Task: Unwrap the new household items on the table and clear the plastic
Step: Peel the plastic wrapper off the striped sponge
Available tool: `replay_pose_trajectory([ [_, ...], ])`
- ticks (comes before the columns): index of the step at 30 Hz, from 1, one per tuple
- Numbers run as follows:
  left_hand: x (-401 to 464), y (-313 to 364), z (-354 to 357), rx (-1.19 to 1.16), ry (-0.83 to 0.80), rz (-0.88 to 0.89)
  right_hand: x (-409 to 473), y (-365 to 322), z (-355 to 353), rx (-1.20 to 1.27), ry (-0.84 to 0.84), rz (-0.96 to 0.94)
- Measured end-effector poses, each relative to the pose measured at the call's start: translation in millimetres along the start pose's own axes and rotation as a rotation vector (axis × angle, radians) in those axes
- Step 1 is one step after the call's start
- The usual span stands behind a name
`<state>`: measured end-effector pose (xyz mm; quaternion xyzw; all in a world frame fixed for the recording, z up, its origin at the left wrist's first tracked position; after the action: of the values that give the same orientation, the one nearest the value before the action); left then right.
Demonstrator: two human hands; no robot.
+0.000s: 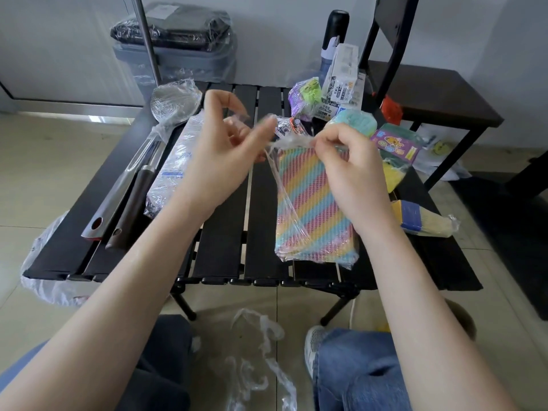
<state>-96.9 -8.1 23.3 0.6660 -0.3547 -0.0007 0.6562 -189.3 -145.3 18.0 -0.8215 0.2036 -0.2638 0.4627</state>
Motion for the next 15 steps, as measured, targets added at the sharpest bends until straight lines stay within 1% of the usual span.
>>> replay_pose_trajectory([
  [2,-1.4,-8.6,0.7,0.238,-0.104,0.082,0.6,-0.4,-1.5,-0.004,0.014,-0.001],
  [5,-0.3,-14.8,1.1,0.539,-0.092,0.164,1.7,-0.5,-3.2,-0.038,0.091,-0.051],
  [7,1.1,-13.8,0.1,0.615,-0.084,0.169,2.1,1.4,-3.0,-0.064,0.139,-0.052],
  [9,1.2,-12.1,-0.8,0.655,-0.087,0.171,2.2,4.3,-1.8,-0.098,0.155,-0.032],
  [11,0.8,-10.8,-1.6,0.628,-0.105,0.146,3.4,6.2,-2.3,-0.121,0.151,-0.001],
  [13,0.7,-11.2,-1.0,0.509,-0.105,0.081,4.3,4.6,-4.3,-0.116,0.122,0.043],
  [15,0.4,-11.0,1.6,0.366,-0.056,0.003,5.7,3.2,-5.4,-0.061,0.069,0.065],
])
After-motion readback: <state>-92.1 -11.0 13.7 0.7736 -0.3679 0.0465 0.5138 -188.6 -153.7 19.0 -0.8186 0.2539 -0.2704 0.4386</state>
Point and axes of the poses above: each hand's wrist, its own x-axis towards the middle knuckle, its own z-axis out of the palm, y = z × x, the point moved 2 cm from there along x, towards the middle knuckle, and after that the axes turned 9 degrees about z, right-handed, at the moved point
